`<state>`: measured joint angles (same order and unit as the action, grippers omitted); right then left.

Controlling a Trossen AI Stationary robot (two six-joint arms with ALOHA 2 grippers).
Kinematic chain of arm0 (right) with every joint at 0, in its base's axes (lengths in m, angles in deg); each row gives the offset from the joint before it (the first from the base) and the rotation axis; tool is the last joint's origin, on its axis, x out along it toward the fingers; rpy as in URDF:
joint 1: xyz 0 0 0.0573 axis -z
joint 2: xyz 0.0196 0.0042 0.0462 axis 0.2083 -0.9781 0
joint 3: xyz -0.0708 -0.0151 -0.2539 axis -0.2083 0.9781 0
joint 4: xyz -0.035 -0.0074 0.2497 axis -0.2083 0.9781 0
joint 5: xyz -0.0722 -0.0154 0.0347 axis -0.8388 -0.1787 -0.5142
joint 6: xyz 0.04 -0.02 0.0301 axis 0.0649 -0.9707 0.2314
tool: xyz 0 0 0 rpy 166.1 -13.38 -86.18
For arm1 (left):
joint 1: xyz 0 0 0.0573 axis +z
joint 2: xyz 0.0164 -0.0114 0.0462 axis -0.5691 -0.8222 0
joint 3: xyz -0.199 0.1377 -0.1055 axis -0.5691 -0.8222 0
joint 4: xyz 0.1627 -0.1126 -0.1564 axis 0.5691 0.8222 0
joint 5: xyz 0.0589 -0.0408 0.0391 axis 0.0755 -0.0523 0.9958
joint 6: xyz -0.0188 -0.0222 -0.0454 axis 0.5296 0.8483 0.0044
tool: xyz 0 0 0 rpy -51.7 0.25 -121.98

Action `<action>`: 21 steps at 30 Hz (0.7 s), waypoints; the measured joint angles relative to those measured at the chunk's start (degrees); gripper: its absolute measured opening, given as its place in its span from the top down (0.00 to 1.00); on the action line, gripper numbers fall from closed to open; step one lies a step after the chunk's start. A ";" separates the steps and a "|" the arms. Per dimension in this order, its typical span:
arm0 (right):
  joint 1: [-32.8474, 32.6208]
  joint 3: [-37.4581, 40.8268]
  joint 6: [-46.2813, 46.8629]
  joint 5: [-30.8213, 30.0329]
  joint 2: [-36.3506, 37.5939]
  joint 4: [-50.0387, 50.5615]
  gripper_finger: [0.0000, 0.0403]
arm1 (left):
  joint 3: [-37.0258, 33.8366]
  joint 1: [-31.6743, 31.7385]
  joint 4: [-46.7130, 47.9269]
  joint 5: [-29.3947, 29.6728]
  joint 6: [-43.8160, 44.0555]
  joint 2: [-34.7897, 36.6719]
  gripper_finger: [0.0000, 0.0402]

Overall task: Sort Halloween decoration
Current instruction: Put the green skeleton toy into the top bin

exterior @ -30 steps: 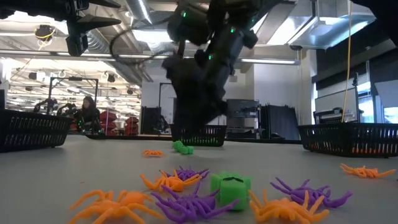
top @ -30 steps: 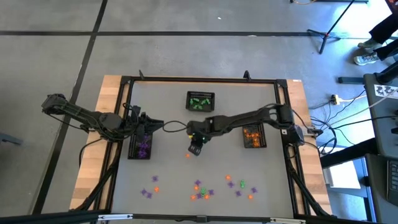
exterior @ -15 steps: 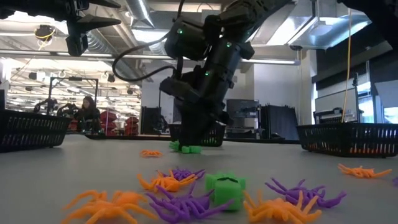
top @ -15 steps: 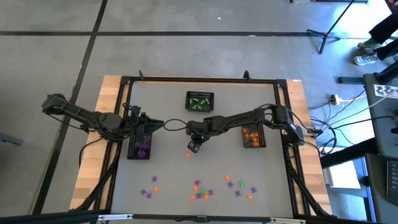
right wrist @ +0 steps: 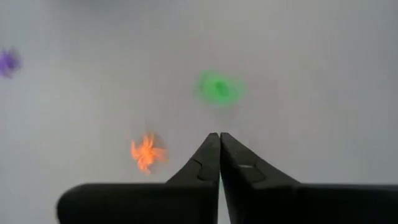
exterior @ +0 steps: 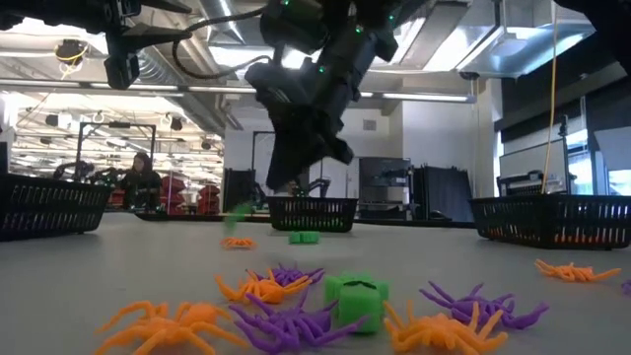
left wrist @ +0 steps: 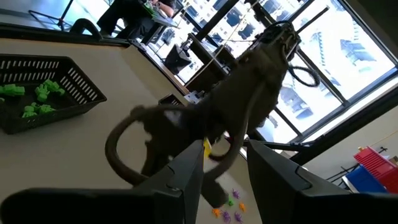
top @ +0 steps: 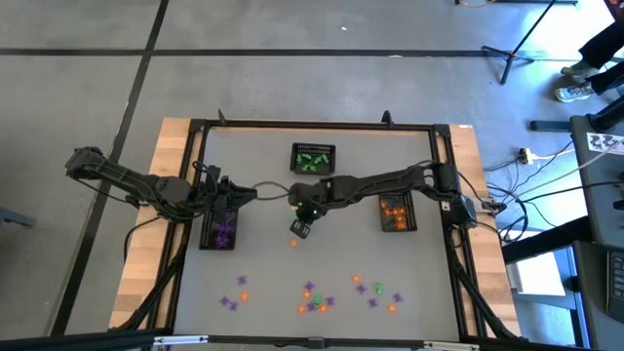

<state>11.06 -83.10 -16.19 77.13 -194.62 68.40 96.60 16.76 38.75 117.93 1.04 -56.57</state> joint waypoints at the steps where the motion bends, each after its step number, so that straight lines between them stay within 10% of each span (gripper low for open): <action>1: 0.35 -0.45 -0.55 -0.65 0.47 0.72 1.00 | 0.00 0.02 -0.07 0.01 0.02 0.02 0.71; 8: 6.29 -3.37 -3.59 -4.25 5.70 4.19 1.00 | 0.00 0.00 -0.04 -0.02 0.06 0.00 0.71; 13: 11.23 -3.34 -4.64 3.67 7.16 4.80 0.96 | 0.00 0.02 -0.08 -0.02 0.17 0.02 0.71; 21: 5.41 -3.23 -21.03 9.71 7.16 8.92 0.79 | 0.00 0.00 -0.08 -0.03 0.01 0.02 0.71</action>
<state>16.47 -86.34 -37.22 86.84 -187.46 77.32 96.61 16.76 38.67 117.90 1.05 -56.54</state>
